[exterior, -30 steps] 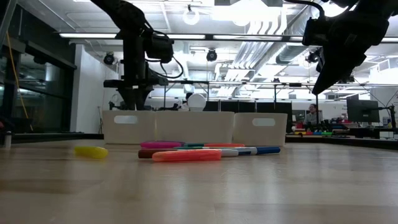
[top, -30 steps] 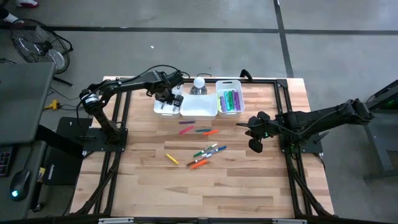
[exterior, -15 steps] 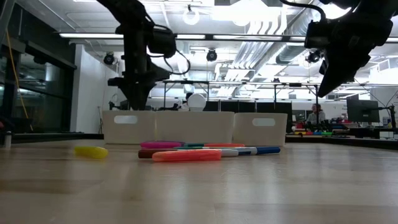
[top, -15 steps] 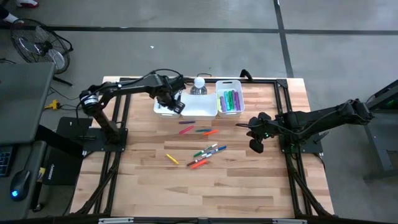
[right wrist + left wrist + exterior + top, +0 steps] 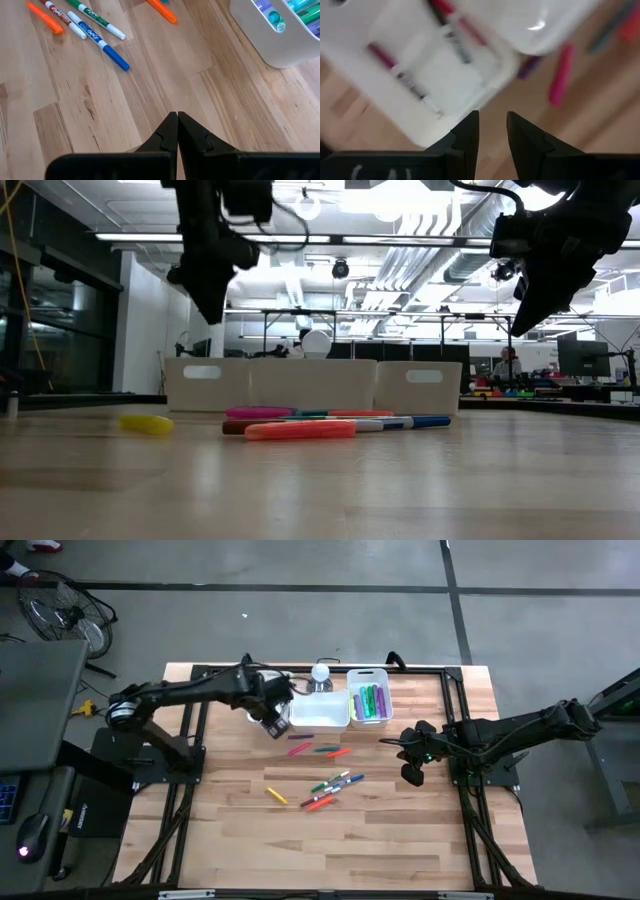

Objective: Pick & Place Markers
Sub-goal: Put the yellow pen into the middle white bin

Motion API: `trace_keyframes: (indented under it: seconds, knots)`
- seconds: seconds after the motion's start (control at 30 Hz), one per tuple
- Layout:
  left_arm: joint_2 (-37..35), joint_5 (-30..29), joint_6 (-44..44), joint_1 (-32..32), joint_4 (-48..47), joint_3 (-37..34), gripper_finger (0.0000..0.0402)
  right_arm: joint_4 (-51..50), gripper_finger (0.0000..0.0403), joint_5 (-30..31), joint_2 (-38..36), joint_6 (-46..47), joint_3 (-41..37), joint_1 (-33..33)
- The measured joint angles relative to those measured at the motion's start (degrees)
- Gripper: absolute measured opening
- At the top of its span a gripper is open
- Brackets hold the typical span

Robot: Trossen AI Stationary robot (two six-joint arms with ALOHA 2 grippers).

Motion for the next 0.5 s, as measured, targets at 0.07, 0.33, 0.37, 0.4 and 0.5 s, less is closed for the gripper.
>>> trace_keyframes:
  seconds: [0.07,0.33,0.37,0.4,0.5]
  knots:
    - [-1.96,1.84,3.76,-2.65,0.99,-1.36,0.0097,0.0,0.0,0.0,0.0,0.0,0.0,0.0]
    - [-9.55,11.09,7.22,-14.31,9.05,-15.49,0.0097,0.0,0.0,-2.31,-0.24,0.24,0.0,0.0]
    - [-11.01,11.7,6.54,-15.56,9.91,-17.94,0.0097,0.0,0.0,-2.56,-0.38,0.22,0.0,0.0]
    - [-11.82,12.49,5.69,-16.9,10.84,-19.98,0.0097,-0.04,0.0,-2.62,-0.6,0.24,0.01,0.0]
    - [-13.81,12.96,3.84,-20.79,17.46,-24.09,0.0097,-0.48,0.0,-2.86,-1.52,1.2,0.01,0.02]
